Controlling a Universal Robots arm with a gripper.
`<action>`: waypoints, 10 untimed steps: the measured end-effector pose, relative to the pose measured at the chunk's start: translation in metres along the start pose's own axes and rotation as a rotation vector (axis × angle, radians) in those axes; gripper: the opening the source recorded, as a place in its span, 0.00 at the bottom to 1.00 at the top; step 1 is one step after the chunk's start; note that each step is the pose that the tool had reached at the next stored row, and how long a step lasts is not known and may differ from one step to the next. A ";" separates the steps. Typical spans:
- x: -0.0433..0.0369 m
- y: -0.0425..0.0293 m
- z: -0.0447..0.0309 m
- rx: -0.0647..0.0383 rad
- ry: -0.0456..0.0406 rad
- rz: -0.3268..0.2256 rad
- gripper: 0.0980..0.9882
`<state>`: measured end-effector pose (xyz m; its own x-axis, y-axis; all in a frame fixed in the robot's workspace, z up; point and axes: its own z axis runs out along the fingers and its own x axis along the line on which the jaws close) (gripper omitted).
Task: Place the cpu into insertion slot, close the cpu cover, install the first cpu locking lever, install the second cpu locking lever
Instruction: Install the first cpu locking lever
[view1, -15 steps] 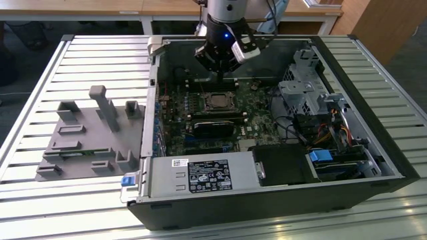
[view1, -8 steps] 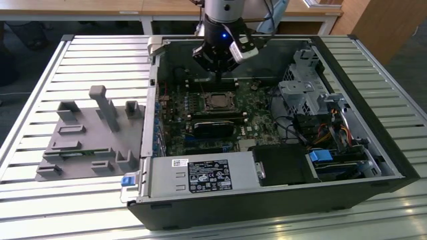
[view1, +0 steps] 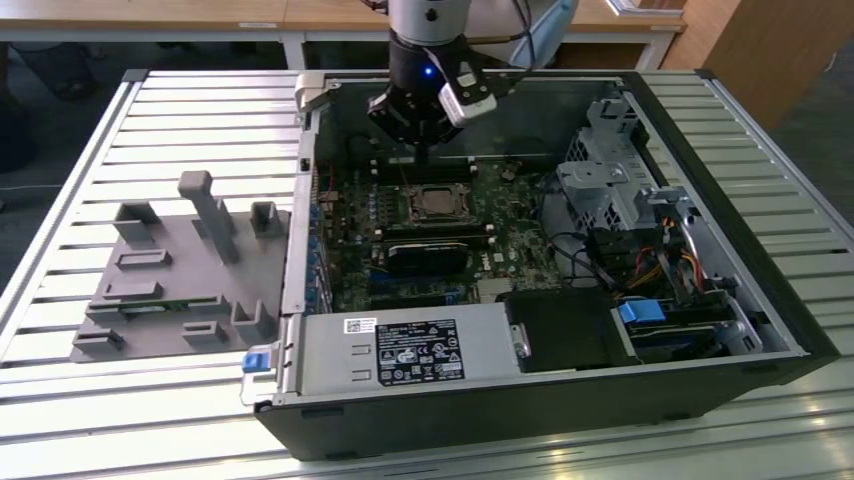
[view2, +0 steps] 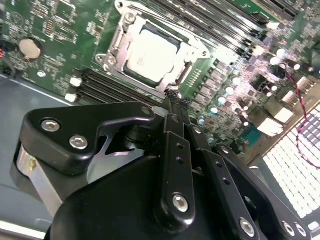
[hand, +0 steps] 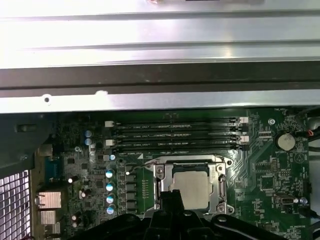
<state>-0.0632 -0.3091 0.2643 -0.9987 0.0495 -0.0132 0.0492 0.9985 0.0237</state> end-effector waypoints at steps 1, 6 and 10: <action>0.0023 -0.0001 0.0000 0.000 -0.0040 0.000 0.01; 0.0104 -0.0005 0.0005 -0.001 -0.0159 -0.004 0.01; 0.0185 -0.0008 0.0012 -0.001 -0.0167 -0.003 0.01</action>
<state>-0.0816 -0.3089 0.2628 -0.9985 0.0465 -0.0299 0.0458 0.9986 0.0248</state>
